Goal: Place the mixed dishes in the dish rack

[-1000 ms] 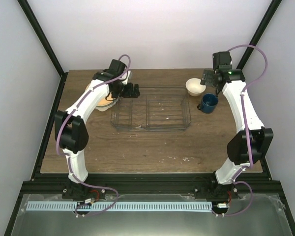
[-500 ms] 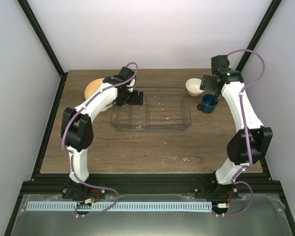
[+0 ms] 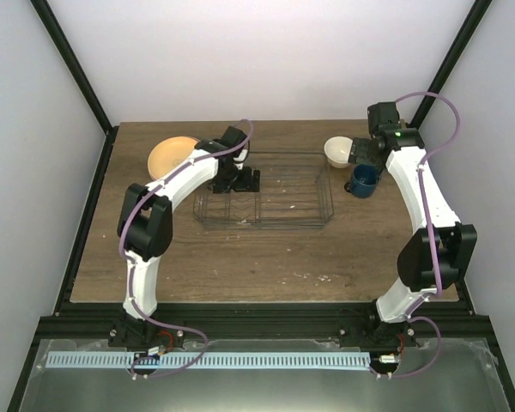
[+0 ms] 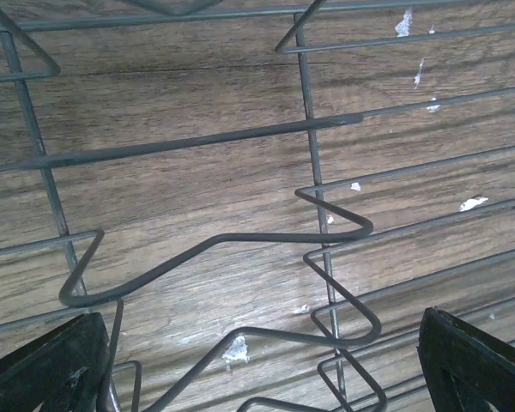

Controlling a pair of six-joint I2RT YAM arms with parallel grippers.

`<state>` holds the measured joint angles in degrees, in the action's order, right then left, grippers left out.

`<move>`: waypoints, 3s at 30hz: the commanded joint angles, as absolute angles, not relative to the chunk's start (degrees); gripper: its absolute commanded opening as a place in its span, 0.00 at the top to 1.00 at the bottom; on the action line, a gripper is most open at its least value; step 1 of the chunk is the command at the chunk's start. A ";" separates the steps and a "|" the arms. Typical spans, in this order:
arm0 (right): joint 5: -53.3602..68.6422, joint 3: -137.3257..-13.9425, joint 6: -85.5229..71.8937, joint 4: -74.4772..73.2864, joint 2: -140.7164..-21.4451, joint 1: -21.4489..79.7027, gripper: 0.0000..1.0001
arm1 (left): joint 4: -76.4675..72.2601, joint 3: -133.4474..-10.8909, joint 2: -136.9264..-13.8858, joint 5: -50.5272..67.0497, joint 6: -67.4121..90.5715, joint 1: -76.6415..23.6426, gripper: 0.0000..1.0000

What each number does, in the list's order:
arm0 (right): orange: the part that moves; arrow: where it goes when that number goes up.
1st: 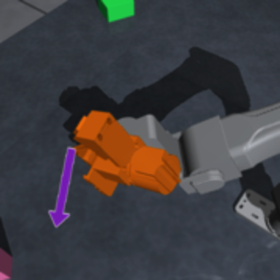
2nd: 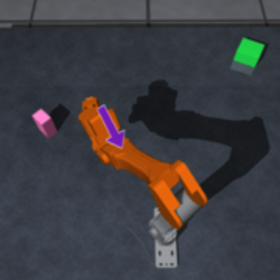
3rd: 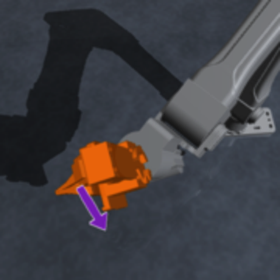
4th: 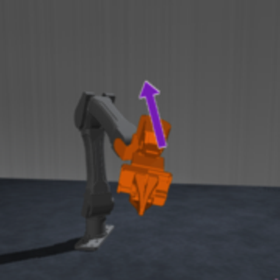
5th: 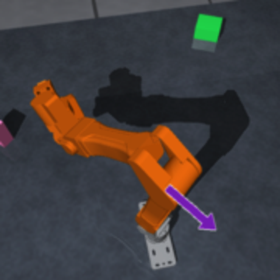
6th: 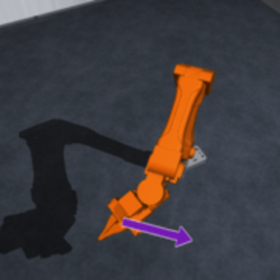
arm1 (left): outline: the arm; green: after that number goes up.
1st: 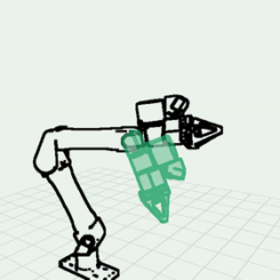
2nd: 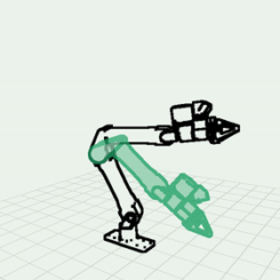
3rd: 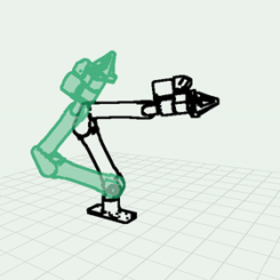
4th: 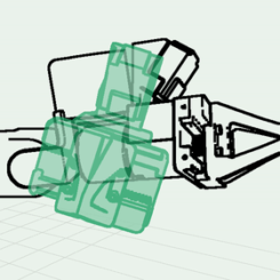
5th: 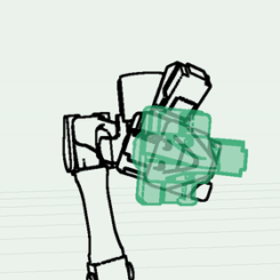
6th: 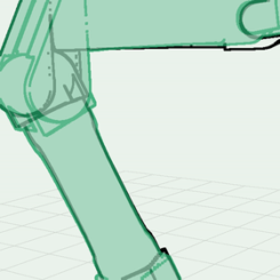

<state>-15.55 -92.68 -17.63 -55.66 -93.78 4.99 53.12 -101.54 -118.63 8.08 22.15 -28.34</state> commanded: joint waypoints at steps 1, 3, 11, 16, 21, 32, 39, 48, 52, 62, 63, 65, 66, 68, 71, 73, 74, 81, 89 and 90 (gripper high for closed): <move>-15.57 -92.14 -16.50 -55.07 -91.37 5.47 0.00 | 52.66 -102.15 -120.53 9.64 23.53 -29.63 0.00; -15.59 -92.01 -16.21 -54.89 -91.32 5.45 0.00 | 53.27 -101.94 -121.10 9.15 23.72 -29.91 0.00; -13.84 -91.89 -15.04 -54.28 -92.15 5.48 0.00 | 53.70 -97.22 -120.69 6.18 25.09 -30.19 0.00; -12.34 -91.84 -14.56 -53.89 -92.61 5.46 0.00 | 53.70 -93.37 -119.44 4.70 25.72 -31.03 0.00; -12.05 -91.76 -13.36 -53.77 -93.19 5.58 0.00 | 53.53 -88.63 -117.65 3.63 26.64 -32.25 0.00; -9.57 -94.62 -11.94 -53.19 -96.47 5.51 0.00 | 55.81 -83.79 -113.38 3.01 29.85 -36.07 0.00; -7.50 -97.16 -12.18 -52.70 -99.04 5.46 0.00 | 57.55 -80.15 -109.18 3.26 32.74 -37.85 0.00; -6.89 -97.29 -12.28 -52.04 -100.40 5.53 0.00 | 60.87 -77.19 -103.84 3.38 34.50 -40.86 0.00; -7.43 -97.70 -12.17 -51.87 -100.72 5.39 0.00 | 61.90 -75.63 -102.21 4.42 33.88 -42.65 0.00; -9.64 -98.13 -12.32 -52.94 -99.75 5.48 0.00 | 60.69 -68.52 -98.49 5.66 33.39 -43.35 0.00; -9.81 -98.21 -12.37 -53.12 -99.73 5.47 0.00 | 60.51 -67.94 -98.14 5.82 33.40 -43.33 0.00; -9.93 -98.32 -12.47 -53.41 -99.59 5.53 0.00 | 60.37 -67.16 -97.35 5.89 33.35 -43.39 0.00; -10.00 -98.38 -12.50 -53.52 -99.54 5.54 0.00 | 60.30 -66.81 -96.93 5.97 33.32 -43.36 0.00; -10.22 -98.51 -12.59 -53.71 -99.39 5.54 0.00 | 60.23 -66.21 -96.10 6.21 33.31 -43.48 0.00; -10.46 -98.90 -12.74 -53.91 -99.49 5.54 0.00 | 60.10 -65.28 -95.12 6.57 33.25 -43.74 0.00; -10.46 -99.13 -12.90 -54.13 -99.58 5.53 0.00 | 60.11 -64.74 -94.57 6.82 33.22 -43.99 0.00; -10.46 -99.23 -13.03 -54.16 -99.56 5.54 0.00 | 60.12 -64.51 -94.37 6.92 33.16 -44.03 0.00; -10.62 -99.14 -13.04 -53.99 -99.91 5.79 0.00 | 60.53 -64.97 -92.87 7.32 34.11 -44.16 0.00; -10.66 -100.15 -12.74 -53.88 -101.13 5.98 0.00 | 61.77 -64.78 -91.87 7.69 35.06 -44.44 0.00; -10.64 -100.26 -12.67 -53.93 -101.31 5.98 0.00 | 61.74 -64.51 -91.61 7.99 35.17 -44.51 0.00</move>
